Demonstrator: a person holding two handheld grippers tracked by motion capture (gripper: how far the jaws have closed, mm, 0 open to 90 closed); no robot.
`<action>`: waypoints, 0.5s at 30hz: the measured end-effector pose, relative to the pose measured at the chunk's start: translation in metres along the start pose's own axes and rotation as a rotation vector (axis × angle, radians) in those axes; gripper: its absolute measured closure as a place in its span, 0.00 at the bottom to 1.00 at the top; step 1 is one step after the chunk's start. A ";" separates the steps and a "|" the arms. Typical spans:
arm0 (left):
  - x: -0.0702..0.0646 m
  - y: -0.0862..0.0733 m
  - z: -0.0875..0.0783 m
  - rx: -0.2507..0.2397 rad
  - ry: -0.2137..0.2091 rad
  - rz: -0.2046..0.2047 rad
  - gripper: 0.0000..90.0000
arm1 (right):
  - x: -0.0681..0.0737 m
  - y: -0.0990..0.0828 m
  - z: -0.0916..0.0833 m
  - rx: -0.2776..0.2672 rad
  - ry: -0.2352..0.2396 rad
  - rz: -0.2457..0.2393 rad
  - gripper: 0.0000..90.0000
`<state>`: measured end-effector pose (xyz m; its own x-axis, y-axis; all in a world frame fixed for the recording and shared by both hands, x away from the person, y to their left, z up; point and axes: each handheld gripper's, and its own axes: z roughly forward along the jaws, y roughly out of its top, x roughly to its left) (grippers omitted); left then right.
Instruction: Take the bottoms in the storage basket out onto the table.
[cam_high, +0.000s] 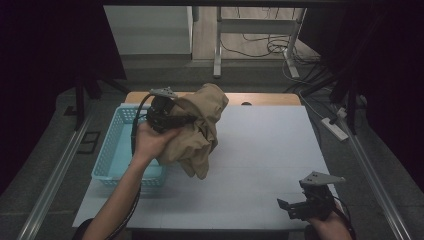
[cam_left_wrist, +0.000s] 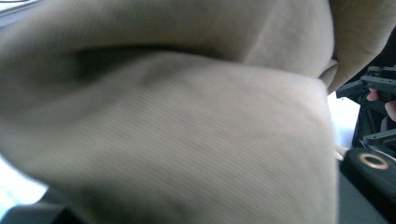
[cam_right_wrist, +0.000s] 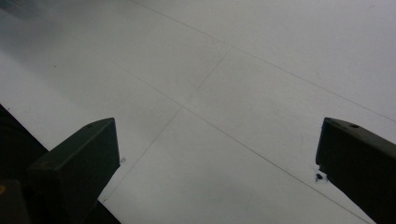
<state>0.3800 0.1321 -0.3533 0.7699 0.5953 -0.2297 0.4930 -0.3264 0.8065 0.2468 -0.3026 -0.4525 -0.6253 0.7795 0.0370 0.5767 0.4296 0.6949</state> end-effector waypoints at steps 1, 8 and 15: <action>-0.001 0.001 0.002 0.000 -0.005 0.002 0.85 | 0.000 0.000 0.000 0.000 0.000 0.000 0.00; -0.008 0.004 0.019 0.007 -0.032 0.009 0.85 | 0.000 0.000 0.000 0.002 -0.001 0.001 0.00; -0.009 0.011 0.033 0.036 -0.035 0.025 0.85 | 0.000 0.000 0.000 0.002 -0.009 0.003 0.00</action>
<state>0.3917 0.0985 -0.3607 0.7953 0.5612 -0.2292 0.4876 -0.3676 0.7919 0.2469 -0.3026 -0.4525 -0.6192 0.7845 0.0327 0.5792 0.4282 0.6936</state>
